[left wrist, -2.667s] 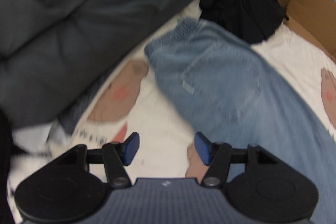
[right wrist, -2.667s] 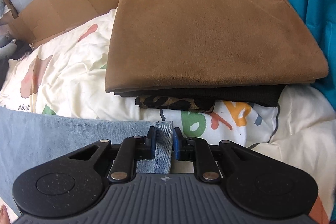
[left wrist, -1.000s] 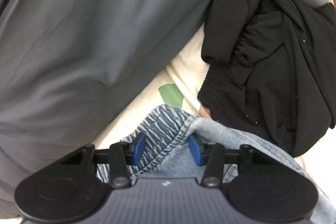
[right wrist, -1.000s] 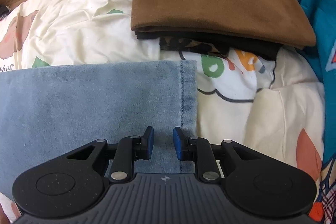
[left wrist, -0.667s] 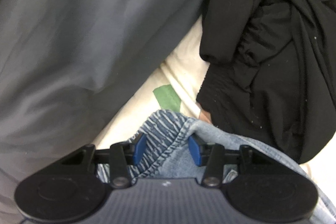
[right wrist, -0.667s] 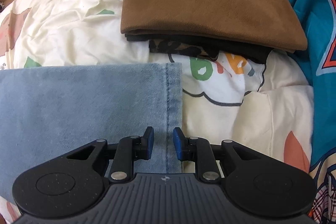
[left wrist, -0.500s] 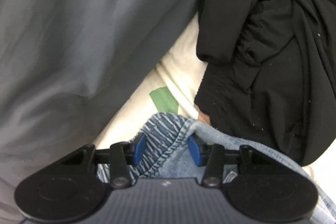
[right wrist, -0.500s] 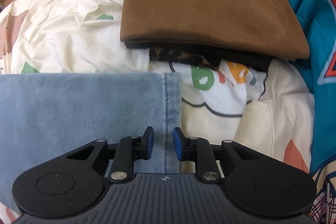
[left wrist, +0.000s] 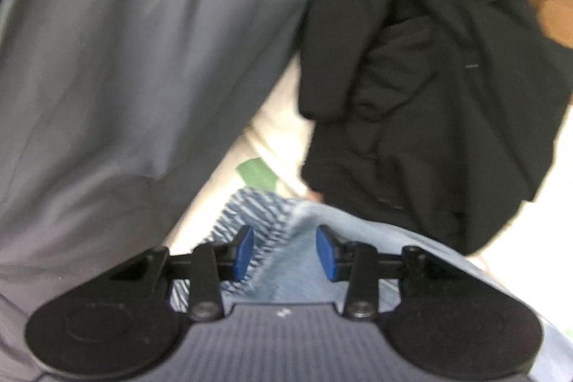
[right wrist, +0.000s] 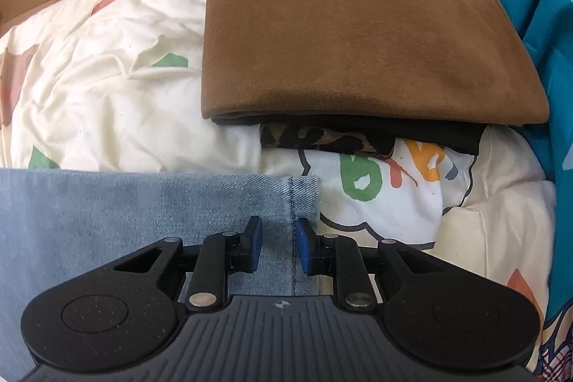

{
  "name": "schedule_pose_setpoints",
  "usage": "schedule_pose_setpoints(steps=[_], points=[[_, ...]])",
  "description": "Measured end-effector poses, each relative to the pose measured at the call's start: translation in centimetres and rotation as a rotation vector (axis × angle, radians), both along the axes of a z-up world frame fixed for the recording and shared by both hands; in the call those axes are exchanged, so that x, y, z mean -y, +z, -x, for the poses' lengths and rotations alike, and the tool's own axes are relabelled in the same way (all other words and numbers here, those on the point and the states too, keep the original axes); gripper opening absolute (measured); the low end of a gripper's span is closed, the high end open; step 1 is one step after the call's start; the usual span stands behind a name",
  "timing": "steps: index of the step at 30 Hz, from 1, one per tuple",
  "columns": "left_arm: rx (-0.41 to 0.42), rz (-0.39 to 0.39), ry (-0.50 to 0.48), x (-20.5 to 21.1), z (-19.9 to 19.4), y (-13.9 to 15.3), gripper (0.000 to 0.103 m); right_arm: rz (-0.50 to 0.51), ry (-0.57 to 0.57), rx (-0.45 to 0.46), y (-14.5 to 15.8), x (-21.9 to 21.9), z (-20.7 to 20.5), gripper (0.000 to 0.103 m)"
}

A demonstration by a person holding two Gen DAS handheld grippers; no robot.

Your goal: Fold clothes

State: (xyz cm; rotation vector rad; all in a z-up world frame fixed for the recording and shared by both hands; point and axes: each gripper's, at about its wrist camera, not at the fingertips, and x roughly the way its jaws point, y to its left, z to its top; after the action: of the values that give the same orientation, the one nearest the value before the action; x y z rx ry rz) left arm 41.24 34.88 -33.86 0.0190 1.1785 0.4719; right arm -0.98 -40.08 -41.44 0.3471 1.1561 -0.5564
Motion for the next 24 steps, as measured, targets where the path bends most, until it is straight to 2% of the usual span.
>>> schedule_pose_setpoints(steps=[3, 5, 9, 14, 19, 20, 24], points=[[0.013, 0.016, -0.083, 1.6, -0.2, 0.3, 0.042, 0.003, -0.012, 0.01, 0.0, 0.0, 0.1, 0.027], [0.007, 0.015, -0.099, 2.0, -0.4, -0.2, 0.043, 0.004, -0.014, 0.014, 0.0, 0.1, 0.2, 0.027], [-0.029, 0.025, -0.048, 1.0, -1.4, -2.8, 0.041, -0.009, -0.006, 0.024, -0.2, 0.4, 0.5, 0.027], [-0.03, 0.02, -0.029, 0.6, -2.1, -4.4, 0.04, -0.014, 0.01, 0.002, 0.0, 0.6, 0.2, 0.027], [-0.047, 0.04, -0.004, 0.0, -3.6, -5.1, 0.039, 0.0, 0.004, 0.025, 0.7, 0.5, 0.1, 0.027], [-0.05, 0.032, -0.006, 0.2, -3.7, -5.1, 0.039, 0.006, 0.006, 0.042, 1.0, 0.4, 0.1, 0.027], [-0.063, 0.001, 0.005, 1.2, -3.8, -4.6, 0.035, -0.008, 0.005, 0.019, 0.3, 0.8, -0.3, 0.027]])
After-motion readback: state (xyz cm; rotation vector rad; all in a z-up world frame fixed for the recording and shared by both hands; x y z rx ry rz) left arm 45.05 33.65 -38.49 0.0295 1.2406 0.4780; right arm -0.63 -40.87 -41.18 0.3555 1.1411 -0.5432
